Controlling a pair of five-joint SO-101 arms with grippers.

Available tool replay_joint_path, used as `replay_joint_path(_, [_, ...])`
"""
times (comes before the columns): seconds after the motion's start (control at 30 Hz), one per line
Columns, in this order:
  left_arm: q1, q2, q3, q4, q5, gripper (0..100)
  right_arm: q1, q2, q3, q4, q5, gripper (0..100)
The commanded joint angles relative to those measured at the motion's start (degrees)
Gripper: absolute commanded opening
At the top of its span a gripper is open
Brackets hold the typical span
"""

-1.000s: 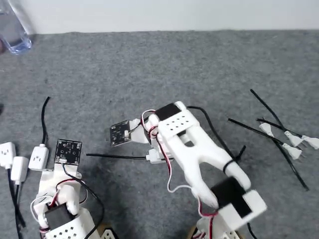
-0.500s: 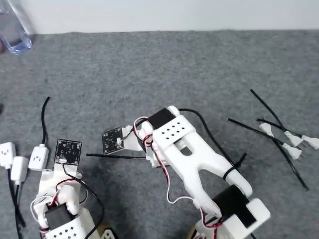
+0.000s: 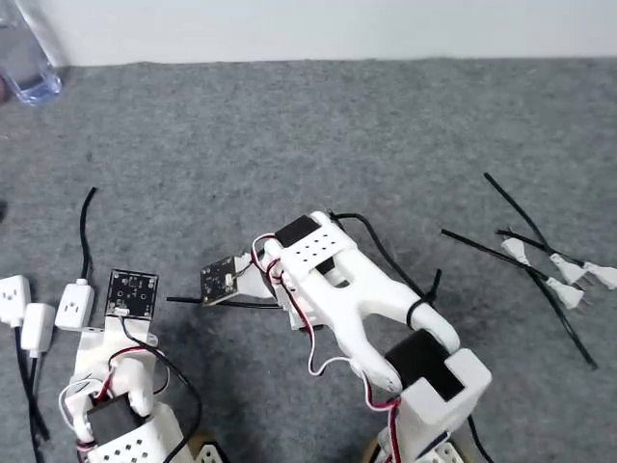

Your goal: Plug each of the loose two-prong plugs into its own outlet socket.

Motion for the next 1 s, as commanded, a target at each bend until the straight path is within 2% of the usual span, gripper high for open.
replay_joint_path(0.0, [-0.35,-0.44,-0.57,0.35,-0.53,2,2.15,1.36,-0.70,-0.84,1.41,10.0])
replay_joint_path(0.1, [-0.35,-0.44,-0.57,0.35,-0.53,2,2.77,4.70,-0.70,-0.57,1.49,4.4])
replay_joint_path(0.33, [-0.35,-0.44,-0.57,0.35,-0.53,2,3.56,7.96,-1.05,-1.36,1.58,4.5])
replay_joint_path(0.43, [-0.35,-0.44,-0.57,0.35,-0.53,2,4.97,7.96,-2.02,-1.89,3.43,0.3])
replay_joint_path(0.7, [-0.35,-0.44,-0.57,0.35,-0.53,2,12.18,3.21,-11.43,-1.19,4.92,0.9])
replay_joint_path(0.97, [-0.35,-0.44,-0.57,0.35,-0.53,2,12.79,1.45,-22.15,6.11,4.75,0.9])
